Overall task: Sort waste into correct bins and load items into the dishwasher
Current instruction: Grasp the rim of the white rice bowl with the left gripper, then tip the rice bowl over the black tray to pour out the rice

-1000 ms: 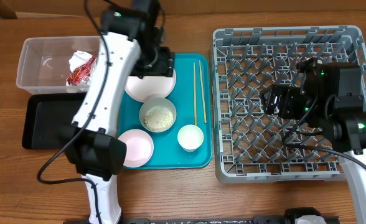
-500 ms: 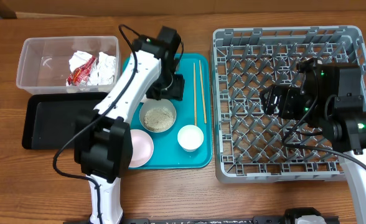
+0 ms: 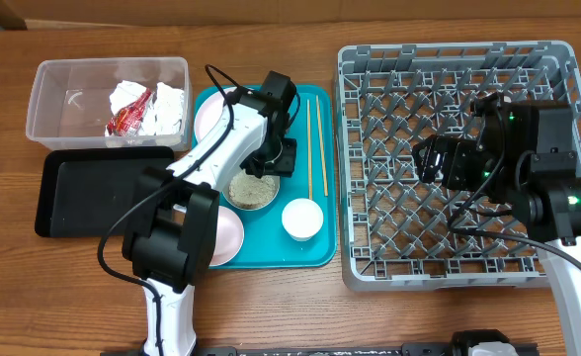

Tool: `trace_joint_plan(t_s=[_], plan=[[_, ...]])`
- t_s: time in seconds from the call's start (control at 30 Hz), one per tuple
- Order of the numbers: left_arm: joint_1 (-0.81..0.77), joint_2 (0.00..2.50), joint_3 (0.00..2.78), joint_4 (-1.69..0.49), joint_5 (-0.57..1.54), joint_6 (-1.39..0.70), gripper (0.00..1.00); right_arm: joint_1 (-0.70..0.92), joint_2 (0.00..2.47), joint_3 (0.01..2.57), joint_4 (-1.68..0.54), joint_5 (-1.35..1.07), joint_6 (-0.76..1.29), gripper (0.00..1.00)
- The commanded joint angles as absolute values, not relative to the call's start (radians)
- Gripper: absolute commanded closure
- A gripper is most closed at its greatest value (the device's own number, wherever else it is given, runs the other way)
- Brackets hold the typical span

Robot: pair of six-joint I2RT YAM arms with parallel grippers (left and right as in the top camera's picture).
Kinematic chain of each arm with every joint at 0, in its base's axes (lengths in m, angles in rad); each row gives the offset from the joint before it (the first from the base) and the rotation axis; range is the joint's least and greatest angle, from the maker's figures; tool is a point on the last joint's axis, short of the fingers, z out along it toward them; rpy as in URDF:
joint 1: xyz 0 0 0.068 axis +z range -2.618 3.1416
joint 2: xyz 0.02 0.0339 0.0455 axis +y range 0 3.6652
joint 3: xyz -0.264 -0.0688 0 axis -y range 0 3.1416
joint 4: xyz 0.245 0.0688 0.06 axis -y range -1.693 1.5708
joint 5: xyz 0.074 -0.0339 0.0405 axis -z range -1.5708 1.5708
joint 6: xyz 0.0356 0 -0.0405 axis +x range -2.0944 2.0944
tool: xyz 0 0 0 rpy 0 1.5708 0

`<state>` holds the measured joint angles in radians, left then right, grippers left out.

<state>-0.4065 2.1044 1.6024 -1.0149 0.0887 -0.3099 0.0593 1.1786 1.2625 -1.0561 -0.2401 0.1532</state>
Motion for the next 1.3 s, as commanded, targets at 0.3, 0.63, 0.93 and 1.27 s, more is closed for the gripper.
trace_joint_plan(t_s=[0.3, 0.63, 0.93, 1.27], plan=[[-0.418, 2.107, 1.566, -1.009, 0.071, -0.315, 0.96, 0.056, 1.19, 1.282, -1.058, -0.248, 0.153, 0.0], [-0.418, 2.107, 1.782, -1.229, 0.115, -0.314, 0.96, 0.056, 1.19, 1.282, -1.057, -0.248, 0.153, 0.0], [-0.356, 2.096, 2.188, -1.622, 0.135, -0.228, 0.96, 0.056, 1.19, 1.282, -1.057, -0.248, 0.153, 0.0], [-0.071, 1.957, 2.19, -1.69, 0.237, -0.117, 0.96, 0.056, 1.19, 1.282, -1.039, -0.249, 0.168, 0.0]])
